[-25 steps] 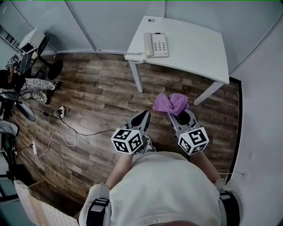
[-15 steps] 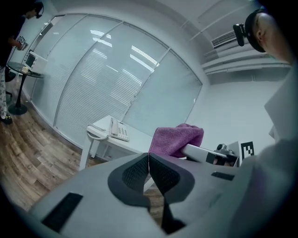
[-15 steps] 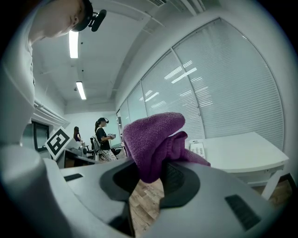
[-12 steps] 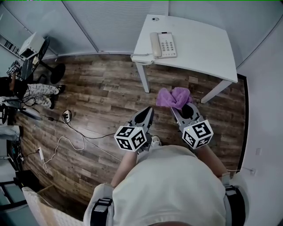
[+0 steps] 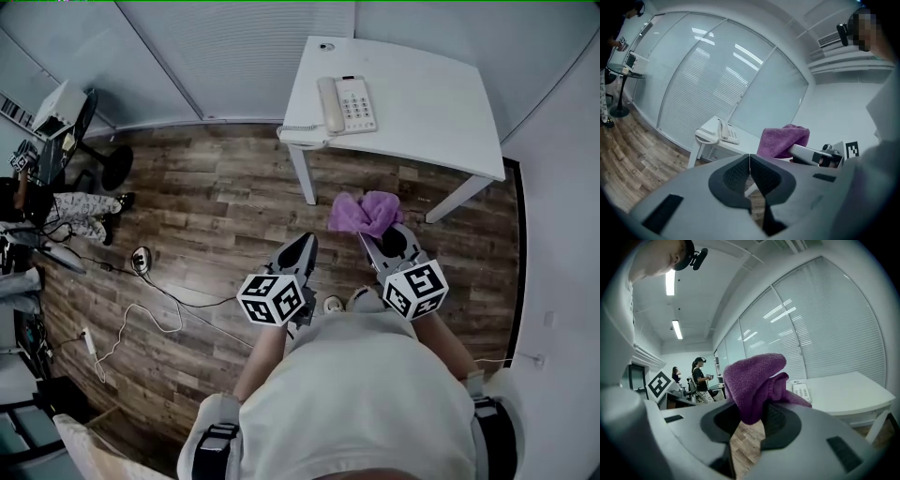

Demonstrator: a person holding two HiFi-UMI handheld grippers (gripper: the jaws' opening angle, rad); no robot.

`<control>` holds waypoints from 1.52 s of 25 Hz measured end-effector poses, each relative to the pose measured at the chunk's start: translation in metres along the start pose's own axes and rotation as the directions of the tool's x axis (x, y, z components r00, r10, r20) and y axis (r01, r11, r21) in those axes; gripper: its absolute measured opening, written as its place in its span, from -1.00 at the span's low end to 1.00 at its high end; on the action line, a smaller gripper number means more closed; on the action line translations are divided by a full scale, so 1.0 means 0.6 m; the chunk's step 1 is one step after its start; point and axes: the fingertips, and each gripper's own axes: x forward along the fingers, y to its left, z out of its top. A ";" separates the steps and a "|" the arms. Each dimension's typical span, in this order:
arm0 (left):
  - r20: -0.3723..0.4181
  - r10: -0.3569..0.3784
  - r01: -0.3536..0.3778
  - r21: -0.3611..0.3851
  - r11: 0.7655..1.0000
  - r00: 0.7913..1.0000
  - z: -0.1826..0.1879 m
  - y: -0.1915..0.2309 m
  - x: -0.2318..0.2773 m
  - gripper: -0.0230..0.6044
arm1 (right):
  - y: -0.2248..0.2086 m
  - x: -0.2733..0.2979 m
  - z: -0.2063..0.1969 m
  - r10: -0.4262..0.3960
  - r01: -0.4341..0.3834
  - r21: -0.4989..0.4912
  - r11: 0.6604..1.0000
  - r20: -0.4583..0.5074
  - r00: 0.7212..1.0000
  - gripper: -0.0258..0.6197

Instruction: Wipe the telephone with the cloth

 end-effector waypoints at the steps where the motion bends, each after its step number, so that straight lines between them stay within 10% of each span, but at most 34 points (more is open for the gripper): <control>1: -0.002 0.000 0.000 -0.003 1.000 1.000 0.002 0.003 0.003 -0.85 | -0.001 0.002 0.002 -0.003 0.003 0.000 1.000 0.001 1.000 -0.56; 38: 0.026 0.127 -0.126 -0.041 0.991 0.992 0.214 0.123 0.400 -0.85 | -0.363 0.334 0.153 0.094 -0.094 0.014 0.995 0.020 0.995 -0.56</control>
